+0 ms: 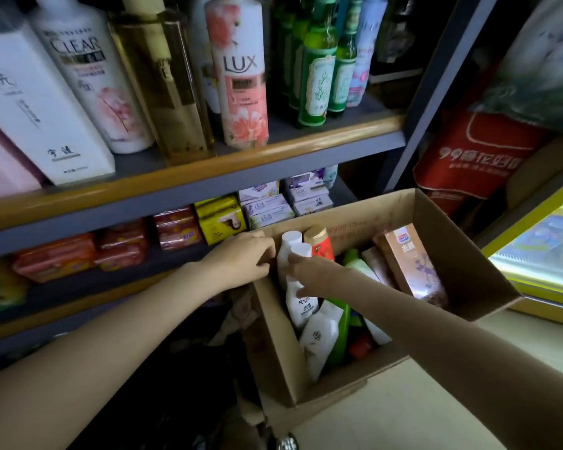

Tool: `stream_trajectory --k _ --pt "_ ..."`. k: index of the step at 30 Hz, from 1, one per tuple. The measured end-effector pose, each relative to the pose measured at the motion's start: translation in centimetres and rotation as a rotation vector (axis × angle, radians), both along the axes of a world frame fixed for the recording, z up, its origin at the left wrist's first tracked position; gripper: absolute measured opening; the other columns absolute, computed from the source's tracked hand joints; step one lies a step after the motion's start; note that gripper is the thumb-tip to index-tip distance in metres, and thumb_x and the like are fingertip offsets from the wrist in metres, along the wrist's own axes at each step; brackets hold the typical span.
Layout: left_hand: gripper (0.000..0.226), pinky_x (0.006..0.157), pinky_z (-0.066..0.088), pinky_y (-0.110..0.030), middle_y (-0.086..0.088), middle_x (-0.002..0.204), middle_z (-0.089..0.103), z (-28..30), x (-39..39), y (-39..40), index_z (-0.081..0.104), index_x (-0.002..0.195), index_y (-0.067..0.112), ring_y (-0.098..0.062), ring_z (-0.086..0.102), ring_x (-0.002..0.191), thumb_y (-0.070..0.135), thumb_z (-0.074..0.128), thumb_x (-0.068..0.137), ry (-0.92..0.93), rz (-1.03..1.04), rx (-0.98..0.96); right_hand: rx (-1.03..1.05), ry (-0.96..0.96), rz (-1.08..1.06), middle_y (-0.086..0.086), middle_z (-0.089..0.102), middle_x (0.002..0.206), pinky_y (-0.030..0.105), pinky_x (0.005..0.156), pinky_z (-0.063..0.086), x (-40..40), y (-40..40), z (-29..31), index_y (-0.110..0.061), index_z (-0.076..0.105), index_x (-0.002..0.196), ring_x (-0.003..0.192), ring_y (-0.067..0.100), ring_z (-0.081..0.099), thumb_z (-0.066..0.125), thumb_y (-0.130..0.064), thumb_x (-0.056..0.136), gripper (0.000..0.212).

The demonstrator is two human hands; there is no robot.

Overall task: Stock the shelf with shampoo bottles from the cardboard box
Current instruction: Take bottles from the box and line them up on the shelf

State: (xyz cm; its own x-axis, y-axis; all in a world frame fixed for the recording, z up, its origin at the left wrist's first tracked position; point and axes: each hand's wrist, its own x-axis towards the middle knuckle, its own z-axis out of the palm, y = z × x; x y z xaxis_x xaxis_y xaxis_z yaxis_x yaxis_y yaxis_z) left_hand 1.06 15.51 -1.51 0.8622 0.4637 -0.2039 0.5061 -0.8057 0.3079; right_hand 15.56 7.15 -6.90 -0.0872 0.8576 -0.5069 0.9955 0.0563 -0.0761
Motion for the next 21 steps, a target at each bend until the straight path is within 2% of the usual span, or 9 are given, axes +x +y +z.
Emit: stream_trajectory --k 2,4,6,8,10,13,16,18,21 --pt "0.021 0.087 0.046 -0.039 -0.003 0.11 0.054 -0.1 -0.4 0.1 0.058 0.105 0.017 -0.02 0.055 0.101 0.02 0.054 0.085 -0.013 0.023 -0.057 -0.061 0.0 -0.019 0.015 0.05 0.125 0.038 0.081 0.049 0.1 0.1 0.0 -0.008 0.05 0.127 0.105 0.032 0.058 0.063 -0.019 0.085 0.045" --pt "0.023 0.087 0.047 -0.039 -0.003 0.111 0.056 0.2 -0.6 0.0 0.058 0.107 0.017 -0.02 0.056 0.101 0.021 0.056 0.085 -0.008 0.018 -0.097 -0.121 0.135 -0.146 0.011 0.056 0.106 0.028 0.06 0.052 0.7 0.1 1.4 -0.007 0.054 0.12 0.074 0.024 0.064 0.069 -0.018 0.082 0.042" --pt "0.032 0.089 0.046 -0.036 -0.006 0.118 0.057 1.1 -0.6 -0.2 0.055 0.114 0.015 -0.022 0.056 0.106 0.023 0.061 0.084 -0.008 0.004 -0.132 -0.083 0.246 -0.221 0.007 0.055 0.108 0.016 0.044 0.047 1.3 0.4 4.6 -0.012 0.055 0.116 0.056 0.016 0.06 0.072 -0.02 0.079 0.041" --pt "0.049 0.093 0.042 -0.027 -0.004 0.128 0.053 2.7 -0.6 -0.4 0.047 0.127 0.011 -0.019 0.051 0.117 0.025 0.064 0.083 -0.009 0.006 -0.213 -0.003 0.27 -0.214 0.01 0.057 0.116 0.02 0.052 0.052 1.5 1.2 9.4 -0.013 0.055 0.117 0.065 0.021 0.064 0.074 -0.025 0.077 0.045" --pt "0.057 0.089 0.038 -0.017 0.005 0.125 0.05 4.6 -0.9 -0.6 0.043 0.131 0.014 -0.011 0.047 0.12 0.025 0.068 0.081 -0.04 0.006 -0.396 0.072 0.304 -0.198 0.013 0.061 0.106 0.022 0.053 0.05 1.0 2.1 15.0 -0.012 0.059 0.108 0.07 0.023 0.064 0.075 -0.028 0.077 0.039" --pt "0.04 0.093 0.045 -0.023 0.011 0.117 0.058 8.3 -2.4 -0.3 0.053 0.114 0.028 -0.011 0.054 0.114 0.023 0.071 0.078 -0.217 0.052 -0.594 0.168 0.439 -0.19 0.014 0.05 0.066 0.015 0.039 0.033 -0.7 2.7 23.3 -0.003 0.059 0.081 0.047 0.015 0.043 0.073 -0.029 0.078 0.029" --pt "0.018 0.089 0.05 -0.025 0.012 0.103 0.064 13.2 -5.2 0.2 0.06 0.094 0.03 -0.006 0.061 0.097 0.021 0.066 0.081 -0.399 0.135 -0.658 0.335 0.693 -0.218 0.007 0.039 0.054 0.021 0.041 0.022 -3.4 3.2 28.5 -0.004 0.054 0.066 0.046 0.016 0.031 0.068 -0.027 0.082 0.032" --pt "0.016 0.087 0.05 -0.021 0.01 0.1 0.066 16.5 -7.7 0.9 0.061 0.093 0.027 -0.001 0.062 0.09 0.016 0.064 0.081 -0.527 0.164 -0.649 0.459 0.864 -0.237 0.002 0.042 0.054 0.022 0.043 0.021 -5.7 3.9 30.6 -0.009 0.057 0.068 0.048 0.014 0.033 0.065 -0.029 0.085 0.027" --pt "0.017 0.08 0.053 -0.024 0.009 0.096 0.067 21.3 -12.1 2.2 0.061 0.092 0.025 -0.004 0.065 0.084 0.013 0.064 0.081 -0.694 0.232 -0.561 0.504 0.979 -0.173 0.003 0.061 0.08 0.022 0.051 0.038 -9.2 4.9 33.2 -0.017 0.061 0.095 0.063 0.013 0.055 0.064 -0.034 0.085 0.02"
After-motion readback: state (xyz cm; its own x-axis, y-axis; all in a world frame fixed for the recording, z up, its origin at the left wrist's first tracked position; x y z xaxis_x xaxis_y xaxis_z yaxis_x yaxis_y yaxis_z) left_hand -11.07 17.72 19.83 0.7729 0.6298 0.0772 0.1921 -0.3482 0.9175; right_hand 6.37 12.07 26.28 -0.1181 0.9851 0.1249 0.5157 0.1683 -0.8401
